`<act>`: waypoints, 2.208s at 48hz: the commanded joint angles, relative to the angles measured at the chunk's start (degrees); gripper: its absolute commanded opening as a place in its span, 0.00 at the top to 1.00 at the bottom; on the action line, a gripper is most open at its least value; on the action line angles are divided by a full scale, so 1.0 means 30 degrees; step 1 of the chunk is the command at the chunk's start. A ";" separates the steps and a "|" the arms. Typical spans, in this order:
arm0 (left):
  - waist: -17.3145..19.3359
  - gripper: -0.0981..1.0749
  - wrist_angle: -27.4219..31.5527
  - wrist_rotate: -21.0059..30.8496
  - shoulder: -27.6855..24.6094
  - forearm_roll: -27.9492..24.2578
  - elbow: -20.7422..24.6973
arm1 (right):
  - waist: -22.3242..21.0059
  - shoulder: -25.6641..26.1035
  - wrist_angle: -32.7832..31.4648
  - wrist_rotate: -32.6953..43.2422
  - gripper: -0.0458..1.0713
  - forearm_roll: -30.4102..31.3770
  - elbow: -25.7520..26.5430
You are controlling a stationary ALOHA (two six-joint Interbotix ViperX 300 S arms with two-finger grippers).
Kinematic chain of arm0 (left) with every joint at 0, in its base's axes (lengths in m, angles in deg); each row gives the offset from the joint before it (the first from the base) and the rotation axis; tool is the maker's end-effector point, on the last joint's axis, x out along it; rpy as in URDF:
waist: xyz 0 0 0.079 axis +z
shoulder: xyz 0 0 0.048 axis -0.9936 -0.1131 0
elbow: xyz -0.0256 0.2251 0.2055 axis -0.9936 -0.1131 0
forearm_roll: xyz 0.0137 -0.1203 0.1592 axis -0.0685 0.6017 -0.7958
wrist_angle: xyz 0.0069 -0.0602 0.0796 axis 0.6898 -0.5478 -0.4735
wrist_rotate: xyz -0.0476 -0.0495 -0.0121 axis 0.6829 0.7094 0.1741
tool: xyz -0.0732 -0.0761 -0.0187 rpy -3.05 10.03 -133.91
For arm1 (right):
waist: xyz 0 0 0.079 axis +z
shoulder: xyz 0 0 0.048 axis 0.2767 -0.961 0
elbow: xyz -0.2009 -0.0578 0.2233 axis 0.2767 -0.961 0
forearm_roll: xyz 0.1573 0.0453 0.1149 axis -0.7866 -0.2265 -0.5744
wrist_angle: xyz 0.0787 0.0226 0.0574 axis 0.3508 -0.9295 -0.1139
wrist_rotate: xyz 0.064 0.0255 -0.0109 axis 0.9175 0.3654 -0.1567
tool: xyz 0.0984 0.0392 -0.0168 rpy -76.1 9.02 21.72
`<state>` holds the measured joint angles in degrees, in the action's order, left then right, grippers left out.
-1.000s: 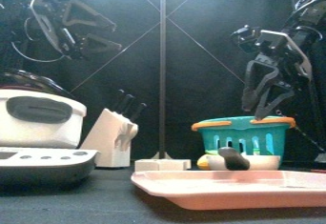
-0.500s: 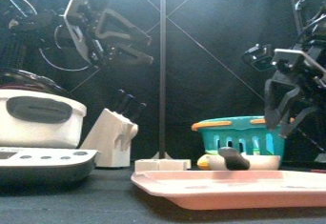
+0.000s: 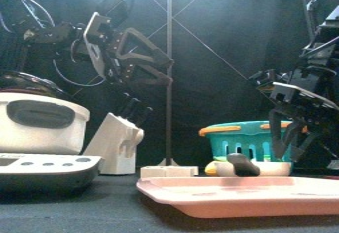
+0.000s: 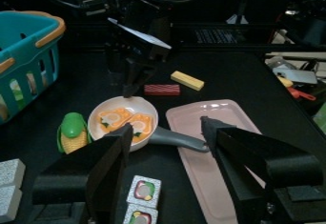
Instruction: Grab pan
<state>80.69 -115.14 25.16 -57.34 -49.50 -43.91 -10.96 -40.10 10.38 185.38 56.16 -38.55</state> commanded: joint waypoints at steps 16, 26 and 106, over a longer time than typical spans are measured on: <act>0.0088 0.12 0.1201 -0.0029 0.0088 0.1582 0.0674 | -0.0234 0.0146 0.0410 0.0146 0.16 -0.0205 0.0205; 0.0059 0.12 0.1230 -0.0029 0.0088 0.1494 0.0703 | -0.0850 -0.0527 0.1230 0.0146 0.16 -0.0146 0.0352; -0.0059 0.12 0.1230 -0.0059 0.0117 0.1494 0.0820 | -0.2109 -0.0820 0.1787 -0.0029 0.69 0.0059 0.0791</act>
<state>80.60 -111.18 25.07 -57.34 -44.93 -42.86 -16.68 -44.68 15.74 185.20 56.25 -36.52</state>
